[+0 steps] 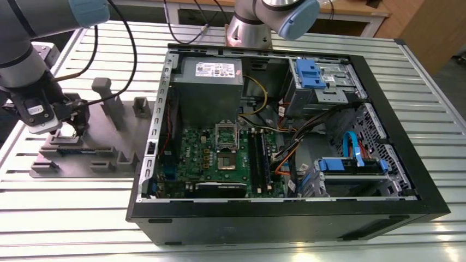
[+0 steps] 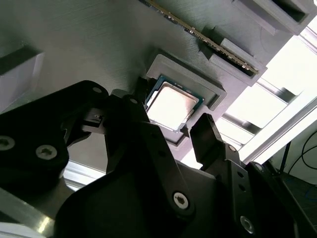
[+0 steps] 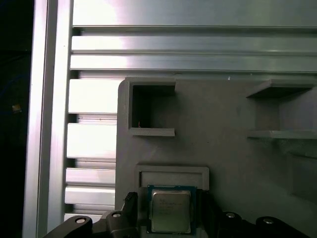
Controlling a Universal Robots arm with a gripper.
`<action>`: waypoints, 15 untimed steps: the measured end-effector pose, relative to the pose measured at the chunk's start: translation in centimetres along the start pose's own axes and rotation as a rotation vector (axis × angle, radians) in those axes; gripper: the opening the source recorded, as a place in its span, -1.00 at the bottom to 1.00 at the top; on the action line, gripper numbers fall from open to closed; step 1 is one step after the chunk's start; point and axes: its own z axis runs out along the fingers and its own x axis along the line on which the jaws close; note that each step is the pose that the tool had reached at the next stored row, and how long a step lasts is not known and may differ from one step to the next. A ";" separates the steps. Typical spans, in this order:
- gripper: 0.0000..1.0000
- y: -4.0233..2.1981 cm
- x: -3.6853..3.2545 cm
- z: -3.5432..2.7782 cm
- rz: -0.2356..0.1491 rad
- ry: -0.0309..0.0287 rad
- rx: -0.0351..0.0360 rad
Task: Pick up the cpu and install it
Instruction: 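Pick up the cpu and move it towards the insertion slot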
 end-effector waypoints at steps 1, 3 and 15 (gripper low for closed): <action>0.25 0.00 0.00 -0.01 0.000 0.0000 0.0000; 0.25 0.00 0.00 -0.02 0.000 0.0002 0.0001; 0.25 0.01 0.01 -0.17 0.000 0.0002 0.0001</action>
